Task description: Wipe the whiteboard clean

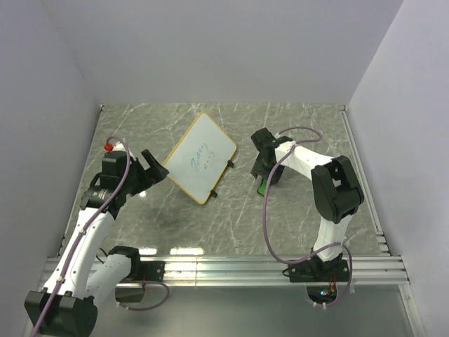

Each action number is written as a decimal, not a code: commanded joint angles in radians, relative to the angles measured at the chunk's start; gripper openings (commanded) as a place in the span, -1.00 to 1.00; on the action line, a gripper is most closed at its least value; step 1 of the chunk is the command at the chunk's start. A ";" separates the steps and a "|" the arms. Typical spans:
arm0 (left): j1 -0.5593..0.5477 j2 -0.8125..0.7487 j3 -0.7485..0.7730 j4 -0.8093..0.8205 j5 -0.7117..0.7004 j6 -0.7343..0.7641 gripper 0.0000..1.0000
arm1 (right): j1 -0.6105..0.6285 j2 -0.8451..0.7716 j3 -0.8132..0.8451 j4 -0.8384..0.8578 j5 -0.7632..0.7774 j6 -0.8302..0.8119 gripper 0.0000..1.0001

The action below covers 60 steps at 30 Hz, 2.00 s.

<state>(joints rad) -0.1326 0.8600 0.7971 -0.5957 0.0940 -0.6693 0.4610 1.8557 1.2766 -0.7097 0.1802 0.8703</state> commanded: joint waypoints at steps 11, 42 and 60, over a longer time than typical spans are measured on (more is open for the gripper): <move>-0.004 -0.101 -0.029 0.082 0.110 -0.019 0.99 | 0.008 -0.061 0.010 -0.079 0.085 -0.025 0.38; -0.005 -0.150 -0.071 0.089 0.095 -0.067 0.99 | 0.021 0.019 -0.056 0.004 0.038 -0.027 -0.40; -0.041 -0.576 -0.556 0.566 0.205 -0.331 0.86 | 0.025 0.013 0.449 -0.057 -0.212 -0.021 -1.00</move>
<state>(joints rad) -0.1600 0.3576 0.3416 -0.2234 0.2584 -0.9119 0.4755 1.8534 1.6196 -0.7555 0.0380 0.8238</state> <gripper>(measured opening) 0.929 0.379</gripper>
